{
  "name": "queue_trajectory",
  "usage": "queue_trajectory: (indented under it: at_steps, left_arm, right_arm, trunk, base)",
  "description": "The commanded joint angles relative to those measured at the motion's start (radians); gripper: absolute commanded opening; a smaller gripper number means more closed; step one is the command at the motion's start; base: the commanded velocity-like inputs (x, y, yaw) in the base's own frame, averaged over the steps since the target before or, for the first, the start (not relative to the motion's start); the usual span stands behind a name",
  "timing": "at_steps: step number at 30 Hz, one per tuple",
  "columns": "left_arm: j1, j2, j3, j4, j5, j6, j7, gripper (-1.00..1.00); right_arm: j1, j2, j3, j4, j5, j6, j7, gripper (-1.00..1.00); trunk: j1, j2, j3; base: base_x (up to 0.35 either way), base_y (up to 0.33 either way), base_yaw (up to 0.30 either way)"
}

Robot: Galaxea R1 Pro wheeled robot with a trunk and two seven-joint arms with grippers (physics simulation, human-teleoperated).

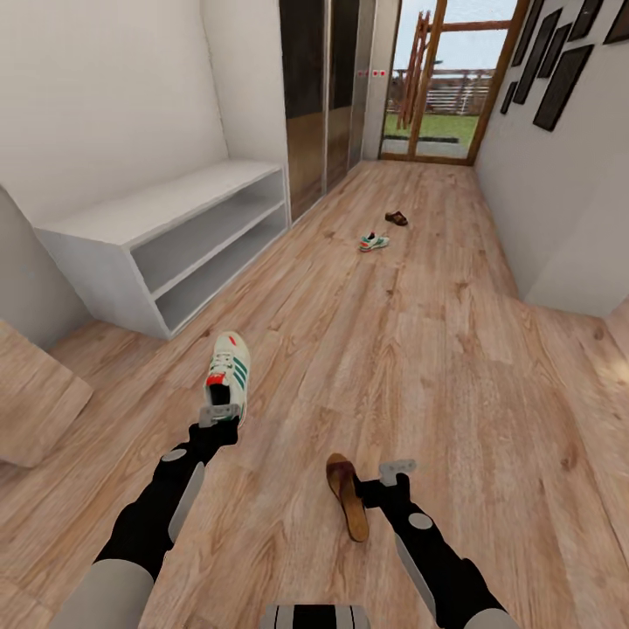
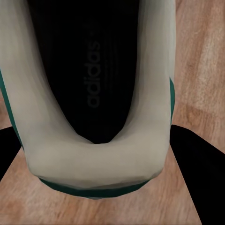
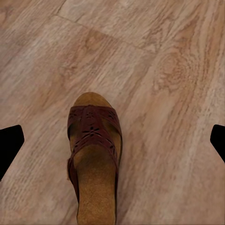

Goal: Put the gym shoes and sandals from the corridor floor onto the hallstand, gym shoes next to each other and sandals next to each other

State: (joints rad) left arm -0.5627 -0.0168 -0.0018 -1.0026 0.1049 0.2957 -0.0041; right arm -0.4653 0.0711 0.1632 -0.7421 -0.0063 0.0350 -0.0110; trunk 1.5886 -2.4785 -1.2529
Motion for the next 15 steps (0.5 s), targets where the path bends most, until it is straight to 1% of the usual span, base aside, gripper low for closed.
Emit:
queue_trajectory:
  at_steps: [1, 5, 10, 12, 15]
  left_arm:
    - [0.000, 0.000, 0.000, -0.002, 0.010, 0.006, 0.000, -1.00]
    - [-0.001, -0.001, -0.001, -0.016, 0.010, 0.012, 0.000, -1.00]
    - [-0.001, -0.002, -0.001, -0.033, 0.010, 0.074, 0.000, -1.00]
    - [-0.001, -0.002, -0.001, -0.035, 0.010, 0.078, 0.000, -1.00]
    - [-0.001, 0.001, 0.002, -0.045, 0.010, 0.083, 0.000, -1.00]
  right_arm:
    - [0.000, 0.000, 0.001, -0.001, 0.000, 0.003, -0.001, 1.00]
    - [0.000, -0.001, 0.002, -0.001, 0.003, 0.002, -0.003, 1.00]
    - [0.000, 0.000, 0.003, -0.002, -0.001, 0.000, -0.001, 1.00]
    - [0.000, 0.001, 0.003, -0.002, -0.001, 0.000, -0.001, 1.00]
    - [0.001, 0.001, 0.004, -0.001, 0.000, 0.000, -0.003, 1.00]
  trunk:
    - [0.000, 0.000, -0.001]
    - [0.000, 0.000, -0.001]
    - [0.000, 0.000, -0.001]
    - [0.000, 0.000, -0.001]
    - [0.000, 0.000, -0.001]
  base:
    - [0.000, 0.000, 0.022]
    - [0.000, 0.000, 0.009]
    - [0.000, 0.000, 0.001]
    - [0.000, 0.000, 0.000]
    - [0.000, 0.000, 0.145]
